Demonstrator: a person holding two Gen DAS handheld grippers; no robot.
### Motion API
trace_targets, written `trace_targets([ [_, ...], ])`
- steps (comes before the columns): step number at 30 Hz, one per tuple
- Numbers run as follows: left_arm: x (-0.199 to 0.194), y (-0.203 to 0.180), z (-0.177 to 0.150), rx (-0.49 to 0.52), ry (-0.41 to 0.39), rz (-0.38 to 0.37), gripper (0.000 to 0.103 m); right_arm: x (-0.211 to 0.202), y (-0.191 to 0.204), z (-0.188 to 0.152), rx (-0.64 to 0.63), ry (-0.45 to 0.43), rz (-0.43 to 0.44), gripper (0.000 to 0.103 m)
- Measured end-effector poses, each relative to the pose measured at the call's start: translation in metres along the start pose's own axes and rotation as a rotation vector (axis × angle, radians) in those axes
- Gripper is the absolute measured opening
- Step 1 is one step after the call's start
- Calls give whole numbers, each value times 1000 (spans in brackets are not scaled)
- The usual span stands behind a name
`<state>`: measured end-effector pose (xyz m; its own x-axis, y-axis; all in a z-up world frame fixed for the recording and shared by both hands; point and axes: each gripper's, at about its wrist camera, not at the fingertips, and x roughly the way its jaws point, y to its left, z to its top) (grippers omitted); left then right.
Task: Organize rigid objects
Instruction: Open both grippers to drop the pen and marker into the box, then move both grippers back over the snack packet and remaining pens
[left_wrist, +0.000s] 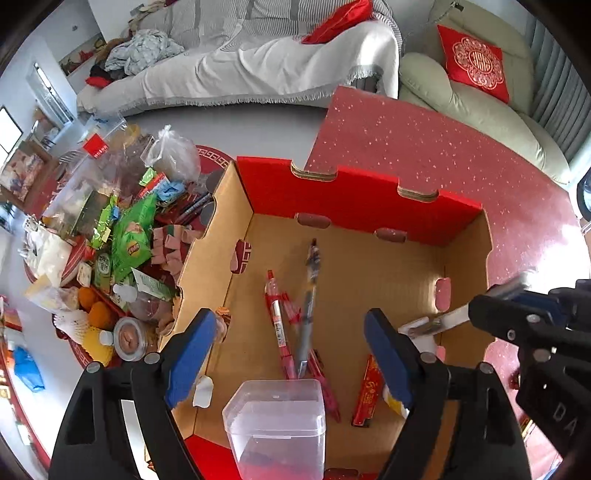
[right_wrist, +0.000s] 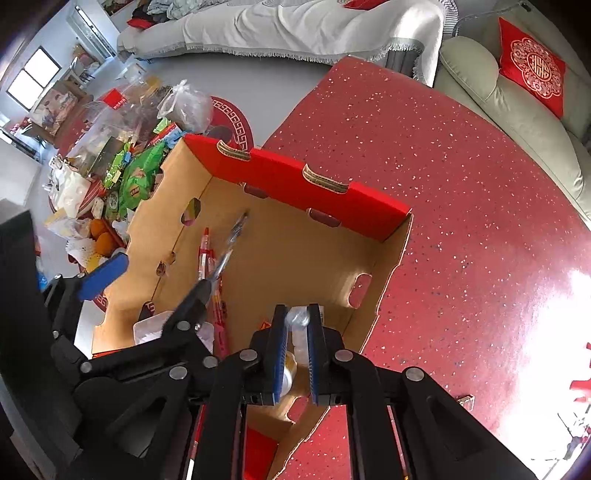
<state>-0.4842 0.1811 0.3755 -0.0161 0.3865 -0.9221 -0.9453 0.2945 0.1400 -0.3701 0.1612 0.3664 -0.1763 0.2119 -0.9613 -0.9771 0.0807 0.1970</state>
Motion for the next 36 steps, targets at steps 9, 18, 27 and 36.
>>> trace_targets([
  [9,-17,12,1,-101,-34,-58,103,-37,-18,-5,32,-98,-43,97],
  [18,-40,-18,-9,-8,-1,-121,103,-53,-110,-78,329,-38,-24,97],
  [27,-67,-135,-42,311,64,-251,103,-28,-223,-255,814,158,-69,97],
  [36,-32,-283,-82,691,122,-213,103,-31,-261,-335,969,192,-47,97],
])
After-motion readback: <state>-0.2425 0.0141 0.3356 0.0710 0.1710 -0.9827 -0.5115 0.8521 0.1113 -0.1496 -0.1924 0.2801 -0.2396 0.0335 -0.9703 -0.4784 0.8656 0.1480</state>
